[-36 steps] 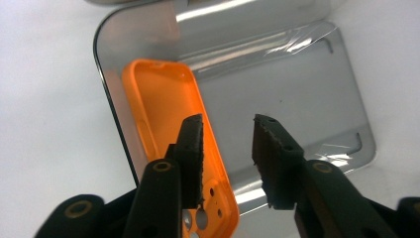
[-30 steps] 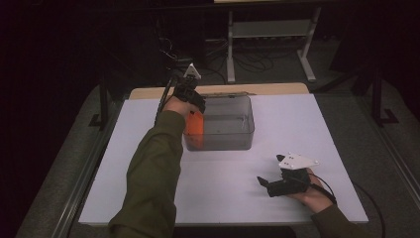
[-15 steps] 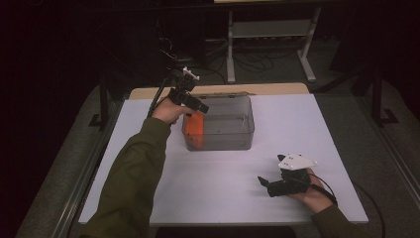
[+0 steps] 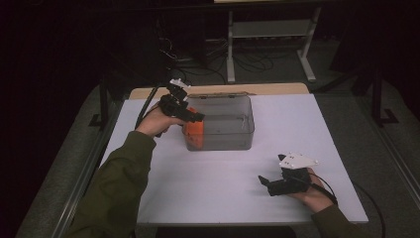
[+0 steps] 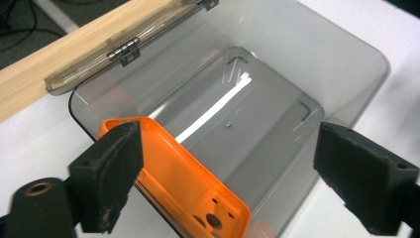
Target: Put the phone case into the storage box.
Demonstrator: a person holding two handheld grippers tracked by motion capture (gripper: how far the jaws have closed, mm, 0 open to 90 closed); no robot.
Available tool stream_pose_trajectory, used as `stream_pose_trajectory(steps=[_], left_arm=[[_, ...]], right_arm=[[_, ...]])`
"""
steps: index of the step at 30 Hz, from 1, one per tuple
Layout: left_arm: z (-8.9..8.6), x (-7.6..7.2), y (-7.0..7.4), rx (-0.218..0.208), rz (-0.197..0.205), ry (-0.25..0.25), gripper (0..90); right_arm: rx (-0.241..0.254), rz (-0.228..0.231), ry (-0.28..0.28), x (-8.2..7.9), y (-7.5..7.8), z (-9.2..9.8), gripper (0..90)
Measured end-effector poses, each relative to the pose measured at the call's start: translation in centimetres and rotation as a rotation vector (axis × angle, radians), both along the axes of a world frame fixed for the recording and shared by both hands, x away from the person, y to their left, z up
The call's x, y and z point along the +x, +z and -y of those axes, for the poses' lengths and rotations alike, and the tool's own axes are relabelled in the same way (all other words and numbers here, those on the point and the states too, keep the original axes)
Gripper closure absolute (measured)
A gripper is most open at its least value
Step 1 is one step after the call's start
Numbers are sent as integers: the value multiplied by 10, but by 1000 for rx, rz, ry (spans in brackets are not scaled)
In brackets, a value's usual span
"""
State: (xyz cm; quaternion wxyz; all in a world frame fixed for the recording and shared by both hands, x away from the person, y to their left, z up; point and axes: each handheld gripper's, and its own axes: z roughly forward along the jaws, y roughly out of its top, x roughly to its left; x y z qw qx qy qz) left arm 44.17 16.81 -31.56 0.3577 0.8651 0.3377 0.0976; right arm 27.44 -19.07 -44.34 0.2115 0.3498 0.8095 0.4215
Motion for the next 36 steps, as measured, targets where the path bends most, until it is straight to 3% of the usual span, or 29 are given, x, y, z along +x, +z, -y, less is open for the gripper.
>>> stream_pose_trajectory(steps=[8, 24, 36], left_arm=[[-14, -20, -7, -33, 26, -43, 1], [-38, -47, -24, -78, 83, -39, 0], [-52, -68, -38, -66, 107, -38, 0]], right_arm=[[-3, -3, 4, 0, -1, 0, 9], [2, -7, 4, 0, -1, 0, 9], [0, -8, 6, 0, -1, 0, 9]])
